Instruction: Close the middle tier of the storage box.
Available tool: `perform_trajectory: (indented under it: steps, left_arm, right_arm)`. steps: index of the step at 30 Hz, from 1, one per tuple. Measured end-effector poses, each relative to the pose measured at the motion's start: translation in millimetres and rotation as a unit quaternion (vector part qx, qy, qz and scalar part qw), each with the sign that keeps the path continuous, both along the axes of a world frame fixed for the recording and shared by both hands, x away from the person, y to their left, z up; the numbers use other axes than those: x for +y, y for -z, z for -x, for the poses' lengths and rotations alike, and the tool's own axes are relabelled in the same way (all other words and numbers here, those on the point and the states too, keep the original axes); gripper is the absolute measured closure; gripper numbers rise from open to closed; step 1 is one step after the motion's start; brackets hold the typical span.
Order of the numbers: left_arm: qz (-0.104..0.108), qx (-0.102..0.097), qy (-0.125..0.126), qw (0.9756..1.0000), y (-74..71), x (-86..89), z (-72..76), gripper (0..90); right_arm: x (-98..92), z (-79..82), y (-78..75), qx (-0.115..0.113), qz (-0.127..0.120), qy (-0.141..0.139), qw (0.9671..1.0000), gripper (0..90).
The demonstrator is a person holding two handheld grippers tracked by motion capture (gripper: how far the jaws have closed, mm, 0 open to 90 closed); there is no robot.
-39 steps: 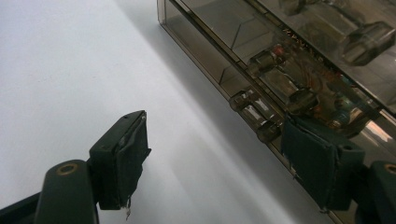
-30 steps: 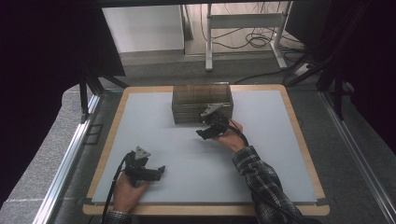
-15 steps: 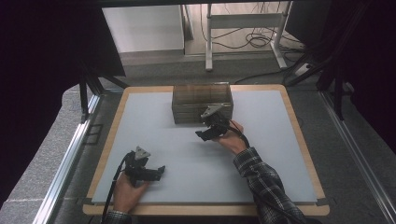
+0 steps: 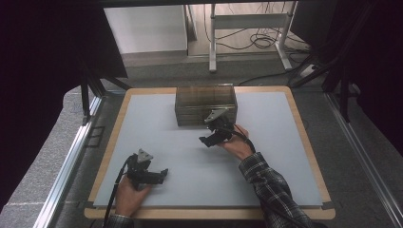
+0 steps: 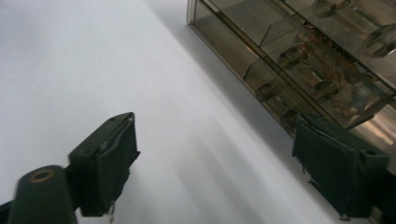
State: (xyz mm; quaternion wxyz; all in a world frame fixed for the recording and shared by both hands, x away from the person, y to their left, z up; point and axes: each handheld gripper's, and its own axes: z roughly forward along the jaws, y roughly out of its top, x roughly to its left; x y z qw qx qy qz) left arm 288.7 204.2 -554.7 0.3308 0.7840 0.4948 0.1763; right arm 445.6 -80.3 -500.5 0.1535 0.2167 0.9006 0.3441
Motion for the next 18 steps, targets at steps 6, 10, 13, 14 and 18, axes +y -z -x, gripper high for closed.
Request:
perform_trajectory:
  steps: [6,10,13,14,18]
  left_arm:
    - [0.0,0.0,0.0,1.0,0.0,0.0,0.0,1.3]
    - [0.0,0.0,0.0,1.0,0.0,0.0,0.0,1.3]
    - [0.0,0.0,0.0,1.0,0.0,0.0,0.0,1.3]
    - [0.0,0.0,0.0,1.0,0.0,0.0,0.0,1.3]
    - [0.0,0.0,0.0,1.0,0.0,0.0,0.0,1.3]
  right_arm:
    - [-1.2,3.8,-1.2,0.0,0.002,-0.003,1.0,9.4]
    - [-1.6,6.3,-1.7,-0.001,0.008,-0.004,1.0,7.1]
    - [-3.2,9.2,-1.7,-0.002,0.006,-0.007,0.9999,6.1]
    - [-3.9,9.9,-1.6,-0.003,0.008,-0.008,0.9999,6.0]
    - [-8.5,12.5,-2.1,-0.007,0.008,-0.008,0.9999,5.2]
